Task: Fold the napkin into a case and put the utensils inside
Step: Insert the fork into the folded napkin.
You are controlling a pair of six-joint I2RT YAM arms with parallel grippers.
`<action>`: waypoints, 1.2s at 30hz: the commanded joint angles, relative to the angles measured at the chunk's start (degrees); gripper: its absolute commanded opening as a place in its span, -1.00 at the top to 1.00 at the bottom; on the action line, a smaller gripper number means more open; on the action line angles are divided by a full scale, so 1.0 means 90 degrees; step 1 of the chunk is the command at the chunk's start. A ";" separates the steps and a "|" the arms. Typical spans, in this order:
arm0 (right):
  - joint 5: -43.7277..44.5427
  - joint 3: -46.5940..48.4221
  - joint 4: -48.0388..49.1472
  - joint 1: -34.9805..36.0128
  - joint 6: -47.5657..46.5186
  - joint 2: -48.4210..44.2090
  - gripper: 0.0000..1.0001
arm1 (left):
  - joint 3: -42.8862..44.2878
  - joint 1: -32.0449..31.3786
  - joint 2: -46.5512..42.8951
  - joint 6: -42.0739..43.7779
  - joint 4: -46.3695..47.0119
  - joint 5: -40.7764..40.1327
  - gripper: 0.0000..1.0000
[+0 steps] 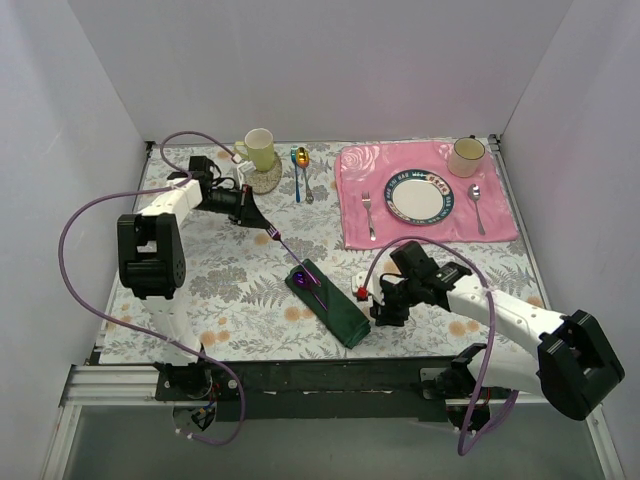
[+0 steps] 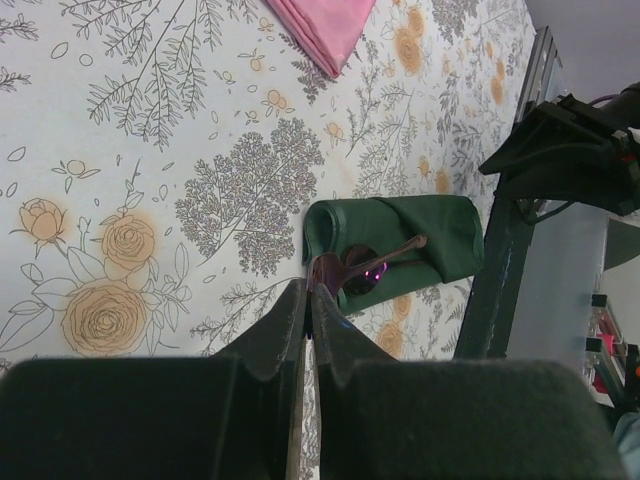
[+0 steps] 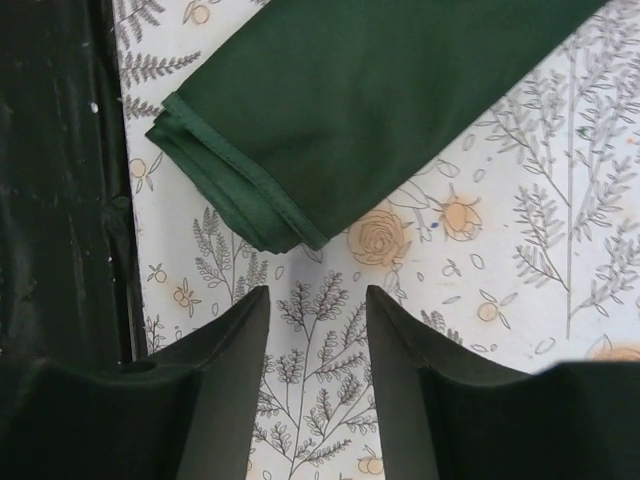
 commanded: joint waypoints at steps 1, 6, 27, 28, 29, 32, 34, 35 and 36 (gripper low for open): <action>-0.0143 -0.0340 0.0465 0.0301 -0.0420 -0.0133 0.05 | 0.0099 -0.0242 0.0049 0.0012 0.0180 -0.0057 1.00; 0.0081 -0.0663 0.1099 0.0682 -0.0508 -0.0123 0.30 | -0.0086 -0.0506 0.0137 -0.0154 0.0434 -0.0076 1.00; 0.0560 -0.1093 0.1413 0.1201 -0.0625 0.0004 0.85 | 0.0196 -0.0312 0.0215 0.0109 0.0043 -0.0086 1.00; 0.0580 -0.1084 0.1423 0.1201 -0.0616 0.0043 0.85 | 0.0235 -0.0311 0.0264 0.0090 0.0092 -0.0096 1.00; 0.0589 -0.1074 0.1442 0.1201 -0.0596 0.0053 0.85 | 0.0236 -0.0321 0.0284 0.0012 0.0141 -0.0086 1.00; 0.0628 -0.1025 0.1462 0.1220 -0.0586 0.0150 0.86 | 0.0187 -0.0380 0.0371 -0.0057 0.0288 -0.0144 1.00; 0.0648 -0.1015 0.1471 0.1210 -0.0577 0.0179 0.87 | 0.0157 -0.0428 0.0411 -0.0037 0.0317 -0.0193 1.00; 0.0648 -0.0996 0.1471 0.1220 -0.0586 0.0189 0.88 | 0.0119 -0.0458 0.0440 -0.0037 0.0317 -0.0251 1.00; 0.0648 -0.1005 0.1462 0.1220 -0.0577 0.0180 0.88 | 0.0099 -0.0487 0.0450 -0.0018 0.0317 -0.0271 1.00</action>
